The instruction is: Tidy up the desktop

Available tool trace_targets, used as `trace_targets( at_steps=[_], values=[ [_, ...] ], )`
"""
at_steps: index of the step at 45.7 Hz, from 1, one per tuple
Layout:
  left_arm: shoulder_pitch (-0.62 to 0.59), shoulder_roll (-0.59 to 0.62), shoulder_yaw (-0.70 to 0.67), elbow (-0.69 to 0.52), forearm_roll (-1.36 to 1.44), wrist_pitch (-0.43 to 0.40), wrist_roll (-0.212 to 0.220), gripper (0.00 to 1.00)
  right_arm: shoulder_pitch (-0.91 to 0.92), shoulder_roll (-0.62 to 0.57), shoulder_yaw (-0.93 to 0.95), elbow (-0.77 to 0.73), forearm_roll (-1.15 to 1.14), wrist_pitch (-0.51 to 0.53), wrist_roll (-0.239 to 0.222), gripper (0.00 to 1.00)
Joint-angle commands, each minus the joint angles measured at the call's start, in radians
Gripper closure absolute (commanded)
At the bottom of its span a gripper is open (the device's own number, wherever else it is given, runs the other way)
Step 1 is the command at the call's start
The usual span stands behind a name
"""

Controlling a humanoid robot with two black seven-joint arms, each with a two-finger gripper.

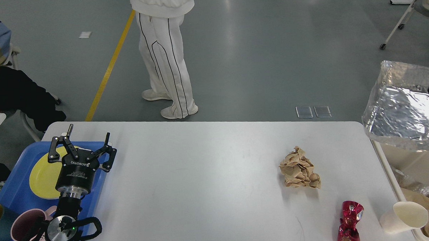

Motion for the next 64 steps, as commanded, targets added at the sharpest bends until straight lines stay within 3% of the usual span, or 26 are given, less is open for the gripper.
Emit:
trace_targets(
  at_steps=[1, 7, 16, 25, 30, 39, 64],
  values=[
    [0.000, 0.000, 0.000, 0.000, 0.000, 0.000, -0.002, 0.04, -0.220, -0.117, 0.036, -0.171, -0.001, -0.110, -0.002, 1.00],
    [0.000, 0.000, 0.000, 0.002, 0.000, 0.000, 0.000, 0.04, -0.499, -0.200, 0.157, -0.303, 0.006, -0.248, -0.005, 1.00],
    [0.000, 0.000, 0.000, 0.000, 0.000, 0.000, 0.000, 0.04, -0.957, -0.203, 0.433, -0.660, 0.061, -0.288, -0.009, 1.00],
    [-0.001, 0.000, 0.000, 0.000, 0.000, 0.000, 0.000, 0.04, -1.407, -0.090, 0.682, -1.124, 0.132, -0.294, -0.034, 1.00],
    [0.000, 0.000, 0.000, 0.000, 0.000, 0.000, 0.000, 0.04, -1.568, -0.018, 0.746, -1.300, 0.134, -0.322, -0.044, 1.00],
    [0.000, 0.000, 0.000, 0.002, 0.000, 0.000, 0.000, 0.04, -1.668, 0.054, 0.762, -1.345, 0.134, -0.420, -0.075, 1.00],
    [0.000, 0.000, 0.000, 0.000, 0.000, 0.000, 0.000, 0.04, -1.708, 0.073, 0.796, -1.348, 0.134, -0.432, -0.147, 1.00]
  ],
)
